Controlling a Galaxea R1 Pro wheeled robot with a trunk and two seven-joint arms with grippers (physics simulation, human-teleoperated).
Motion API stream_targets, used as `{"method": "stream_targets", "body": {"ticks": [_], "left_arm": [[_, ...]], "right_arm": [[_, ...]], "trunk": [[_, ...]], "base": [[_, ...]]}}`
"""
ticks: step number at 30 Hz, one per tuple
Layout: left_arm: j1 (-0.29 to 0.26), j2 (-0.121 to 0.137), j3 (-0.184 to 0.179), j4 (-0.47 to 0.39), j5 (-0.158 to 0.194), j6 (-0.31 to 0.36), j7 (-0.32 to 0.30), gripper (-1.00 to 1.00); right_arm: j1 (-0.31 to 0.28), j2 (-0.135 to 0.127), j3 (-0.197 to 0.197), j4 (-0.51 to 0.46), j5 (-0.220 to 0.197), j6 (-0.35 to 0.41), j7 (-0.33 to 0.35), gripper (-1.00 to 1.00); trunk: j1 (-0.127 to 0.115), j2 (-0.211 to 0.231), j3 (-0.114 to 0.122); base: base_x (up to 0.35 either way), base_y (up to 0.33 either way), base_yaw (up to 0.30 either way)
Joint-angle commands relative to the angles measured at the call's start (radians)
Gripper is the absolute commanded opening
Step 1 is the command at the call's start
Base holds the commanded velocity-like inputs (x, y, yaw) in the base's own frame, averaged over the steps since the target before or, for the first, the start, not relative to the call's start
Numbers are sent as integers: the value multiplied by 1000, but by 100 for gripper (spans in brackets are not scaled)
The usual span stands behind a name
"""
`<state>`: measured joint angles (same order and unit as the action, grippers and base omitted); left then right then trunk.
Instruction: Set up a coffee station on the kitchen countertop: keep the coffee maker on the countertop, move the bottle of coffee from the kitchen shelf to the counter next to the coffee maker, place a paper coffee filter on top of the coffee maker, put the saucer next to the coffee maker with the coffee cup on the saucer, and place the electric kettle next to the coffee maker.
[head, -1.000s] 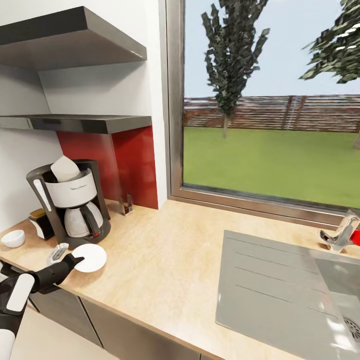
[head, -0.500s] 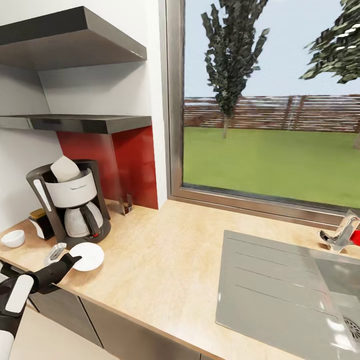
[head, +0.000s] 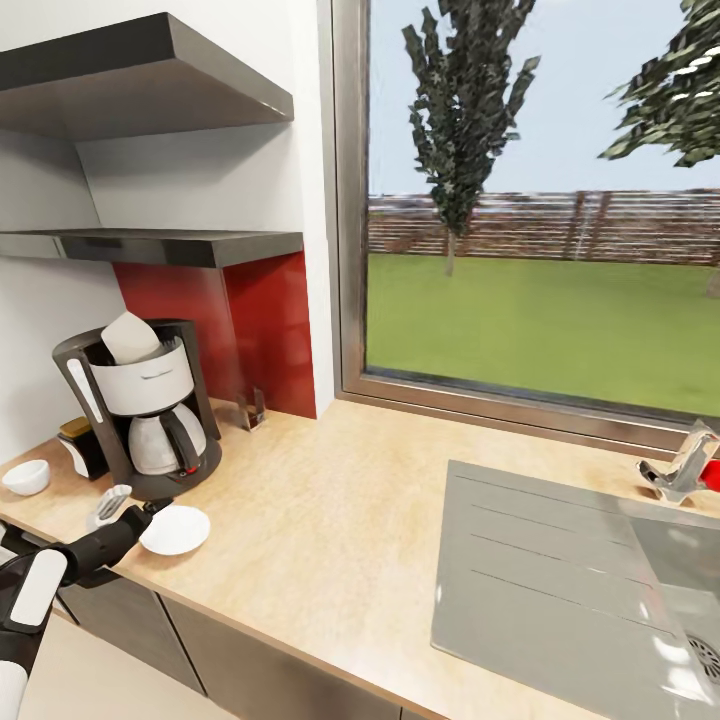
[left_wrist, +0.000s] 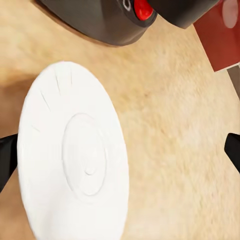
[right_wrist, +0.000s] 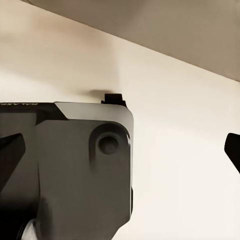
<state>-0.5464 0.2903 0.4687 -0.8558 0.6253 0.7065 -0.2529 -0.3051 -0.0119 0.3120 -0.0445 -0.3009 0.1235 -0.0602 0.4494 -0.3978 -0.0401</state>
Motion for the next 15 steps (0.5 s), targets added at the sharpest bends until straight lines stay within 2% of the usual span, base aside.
{"method": "stream_targets", "body": {"ticks": [1,8,15], "left_arm": [[-1,0,3,0,1,7,-3,100],[-1,0,3,0,2,7,13,100],[-1,-2,2,0,2,8,18,100]], "right_arm": [[0,0,9,-3,-9,7,-4,100],[0,0,9,-3,-9,7,-4,100],[0,0,9,-3,-9,7,-3,100]], "trunk": [[1,-2,-2],[1,-2,-2],[1,-2,-2]], "base": [[0,0,0],[-41,38,0],[-237,200,0]]}}
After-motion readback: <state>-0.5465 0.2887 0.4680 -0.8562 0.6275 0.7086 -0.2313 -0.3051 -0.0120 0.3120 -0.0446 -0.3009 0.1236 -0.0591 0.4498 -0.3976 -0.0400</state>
